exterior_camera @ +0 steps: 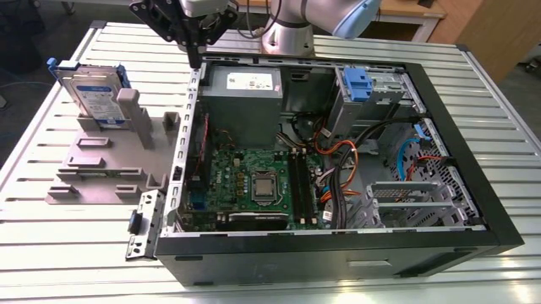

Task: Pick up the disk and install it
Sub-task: 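Reach for the disk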

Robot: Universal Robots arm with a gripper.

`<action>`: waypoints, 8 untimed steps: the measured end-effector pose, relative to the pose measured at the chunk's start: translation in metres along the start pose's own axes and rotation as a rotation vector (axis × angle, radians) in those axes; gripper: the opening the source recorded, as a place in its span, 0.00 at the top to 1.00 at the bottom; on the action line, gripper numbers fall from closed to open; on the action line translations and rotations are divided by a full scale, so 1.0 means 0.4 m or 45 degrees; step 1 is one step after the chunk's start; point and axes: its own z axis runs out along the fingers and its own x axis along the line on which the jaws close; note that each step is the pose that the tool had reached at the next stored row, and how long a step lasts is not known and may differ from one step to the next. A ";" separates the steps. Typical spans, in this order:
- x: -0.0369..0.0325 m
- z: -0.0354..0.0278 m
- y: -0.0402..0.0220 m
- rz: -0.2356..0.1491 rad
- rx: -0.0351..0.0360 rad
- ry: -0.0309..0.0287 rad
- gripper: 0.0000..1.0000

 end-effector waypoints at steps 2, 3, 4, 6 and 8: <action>0.001 0.000 0.000 0.000 0.0001 0.0000 0.89; 0.002 0.000 0.000 0.000 0.0001 0.0000 0.89; 0.002 0.000 0.000 0.000 0.0000 0.0000 0.89; 0.003 0.000 0.000 0.000 0.0001 0.0001 0.89; 0.004 0.000 0.000 0.000 0.0000 0.0001 0.89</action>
